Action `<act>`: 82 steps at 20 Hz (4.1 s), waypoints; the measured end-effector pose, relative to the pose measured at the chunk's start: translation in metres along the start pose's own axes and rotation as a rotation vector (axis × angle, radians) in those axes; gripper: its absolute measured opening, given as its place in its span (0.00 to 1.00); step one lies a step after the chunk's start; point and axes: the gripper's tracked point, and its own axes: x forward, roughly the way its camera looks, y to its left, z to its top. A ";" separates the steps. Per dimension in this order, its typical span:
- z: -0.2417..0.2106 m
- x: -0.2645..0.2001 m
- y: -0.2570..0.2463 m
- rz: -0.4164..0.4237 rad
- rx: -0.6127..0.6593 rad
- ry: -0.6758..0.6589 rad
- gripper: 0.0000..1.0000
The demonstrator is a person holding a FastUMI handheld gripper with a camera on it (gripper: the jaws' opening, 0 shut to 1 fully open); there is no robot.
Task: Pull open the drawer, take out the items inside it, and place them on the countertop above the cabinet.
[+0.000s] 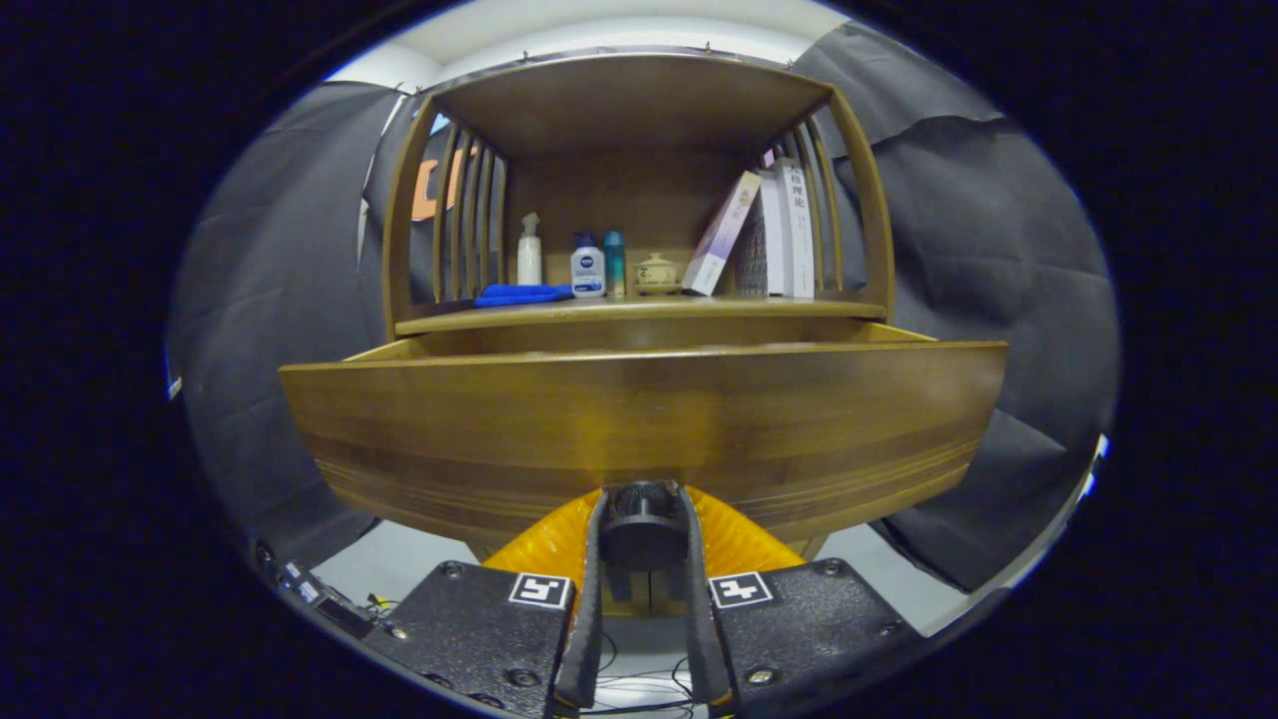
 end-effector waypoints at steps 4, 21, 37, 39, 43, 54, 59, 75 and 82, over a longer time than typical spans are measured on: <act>-0.006 -0.020 0.002 0.002 0.015 0.015 0.37; 0.013 -0.069 -0.010 0.002 -0.062 -0.010 1.00; 0.190 -0.029 -0.024 -0.001 0.050 0.100 0.99; 0.194 -0.005 -0.015 0.002 0.053 0.163 0.99; 0.157 0.038 0.007 -0.015 0.013 0.418 0.97; 0.035 0.085 0.029 -0.025 0.072 1.004 0.94; 0.018 0.082 0.021 -0.078 0.061 1.083 0.79; 0.079 0.048 0.016 -0.052 0.097 0.965 0.45; 0.141 0.033 0.022 -0.018 0.081 0.870 0.45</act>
